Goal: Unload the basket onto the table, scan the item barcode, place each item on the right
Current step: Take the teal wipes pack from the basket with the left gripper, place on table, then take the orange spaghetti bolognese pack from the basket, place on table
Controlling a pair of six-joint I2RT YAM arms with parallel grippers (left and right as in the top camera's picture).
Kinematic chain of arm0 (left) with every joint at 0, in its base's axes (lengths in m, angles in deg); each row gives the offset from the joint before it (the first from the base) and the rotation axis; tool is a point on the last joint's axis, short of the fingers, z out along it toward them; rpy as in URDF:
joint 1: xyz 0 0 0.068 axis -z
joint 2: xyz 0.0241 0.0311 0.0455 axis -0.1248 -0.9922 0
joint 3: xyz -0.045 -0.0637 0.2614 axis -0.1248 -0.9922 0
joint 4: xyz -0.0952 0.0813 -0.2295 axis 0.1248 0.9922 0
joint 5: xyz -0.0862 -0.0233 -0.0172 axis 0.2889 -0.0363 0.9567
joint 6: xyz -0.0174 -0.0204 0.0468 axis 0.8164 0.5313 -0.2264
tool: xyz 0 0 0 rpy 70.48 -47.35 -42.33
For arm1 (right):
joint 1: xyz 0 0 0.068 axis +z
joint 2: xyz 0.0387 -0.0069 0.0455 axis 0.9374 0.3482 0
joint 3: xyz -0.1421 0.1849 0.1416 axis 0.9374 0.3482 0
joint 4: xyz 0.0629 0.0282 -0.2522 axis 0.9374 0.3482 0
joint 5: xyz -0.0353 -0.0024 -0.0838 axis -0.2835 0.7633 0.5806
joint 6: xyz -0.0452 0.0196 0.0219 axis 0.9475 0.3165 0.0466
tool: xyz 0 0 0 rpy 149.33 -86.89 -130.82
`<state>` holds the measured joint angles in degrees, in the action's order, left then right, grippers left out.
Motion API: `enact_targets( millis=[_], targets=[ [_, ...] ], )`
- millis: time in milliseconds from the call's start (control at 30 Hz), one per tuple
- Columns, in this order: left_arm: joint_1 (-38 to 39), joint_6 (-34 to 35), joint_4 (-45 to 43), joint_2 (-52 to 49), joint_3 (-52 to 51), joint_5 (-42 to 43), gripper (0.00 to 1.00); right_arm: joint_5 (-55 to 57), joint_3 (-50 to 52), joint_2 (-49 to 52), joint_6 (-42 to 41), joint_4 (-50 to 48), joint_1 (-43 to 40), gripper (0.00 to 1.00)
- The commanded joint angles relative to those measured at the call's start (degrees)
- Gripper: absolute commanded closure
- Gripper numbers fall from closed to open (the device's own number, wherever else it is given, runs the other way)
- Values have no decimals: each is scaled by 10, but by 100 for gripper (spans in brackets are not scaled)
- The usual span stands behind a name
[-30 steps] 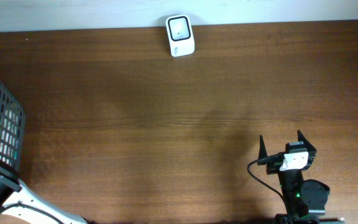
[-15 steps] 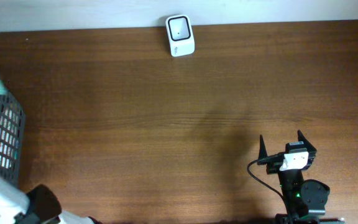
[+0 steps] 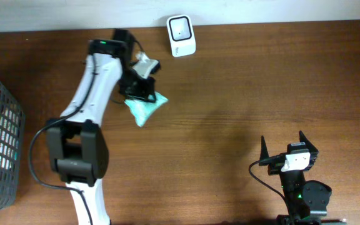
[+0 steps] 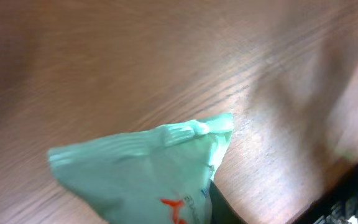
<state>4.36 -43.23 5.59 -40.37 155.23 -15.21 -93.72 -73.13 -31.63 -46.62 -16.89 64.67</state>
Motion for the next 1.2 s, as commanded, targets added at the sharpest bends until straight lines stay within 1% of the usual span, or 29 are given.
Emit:
enact_targets(
  millis=[0, 33, 100, 167, 233, 267, 367, 467, 533, 600, 667, 700, 833, 900, 933, 967, 1000, 1033, 1067, 1167],
  targets=[
    [14, -7, -15, -1, 3, 15, 4, -3, 5, -4, 0, 0, -3, 1],
    [12, -4, -18, -1, 10, 13, 0, -3, 5, -4, 0, 0, -3, 1],
    [-7, 48, -16, 1, 56, -21, 1, -3, 5, -4, 0, 0, -3, 1],
    [-40, 79, 0, 12, 126, -44, 1, -3, 5, -4, 0, 0, -3, 1],
    [-96, 118, 28, 42, 229, -93, 1, -3, 5, -4, 0, 0, -3, 1],
    [-138, 142, 42, 67, 292, -130, 1, -3, 5, -4, 0, 0, -3, 1],
    [-229, 159, 49, 119, 357, -197, 1, -3, 5, -4, 0, 0, -3, 1],
    [-348, 231, 61, 156, 362, -298, 1, -3, 5, -4, 0, 0, -3, 1],
    [-423, 266, 87, 152, 353, -332, 1, -3, 5, -4, 0, 0, -3, 1],
    [-474, 268, 89, 144, 322, -333, 1, -3, 5, -4, 0, 0, -3, 1],
    [-521, 268, 54, 134, 247, -367, 1, -3, 5, -4, 0, 0, -3, 1],
    [-536, 263, 28, 134, 205, -385, 1, -3, 5, -4, 0, 0, -3, 1],
    [-578, 188, -86, 134, 54, -379, 1, -3, 5, -4, 0, 0, -3, 1],
    [-592, 149, -138, 134, -6, -379, 1, -3, 5, -4, 0, 0, -3, 1],
    [-602, 104, -181, 134, -43, -351, 1, -3, 5, -4, 0, 0, -3, 1],
    [-610, 33, -230, 134, -81, -288, 1, -3, 5, -4, 0, 0, -3, 1],
    [-616, -19, -259, 133, -107, -244, 1, -3, 5, -4, 0, 0, -3, 1],
    [-621, -64, -280, 132, -132, -225, 1, -3, 5, -4, 0, 0, -3, 1],
    [-629, -94, -301, 125, -162, -245, 1, -3, 5, -4, 0, 0, -3, 1],
    [-645, -106, -306, 96, -173, -254, 1, -3, 5, -4, 0, 0, -3, 1]
  ],
)
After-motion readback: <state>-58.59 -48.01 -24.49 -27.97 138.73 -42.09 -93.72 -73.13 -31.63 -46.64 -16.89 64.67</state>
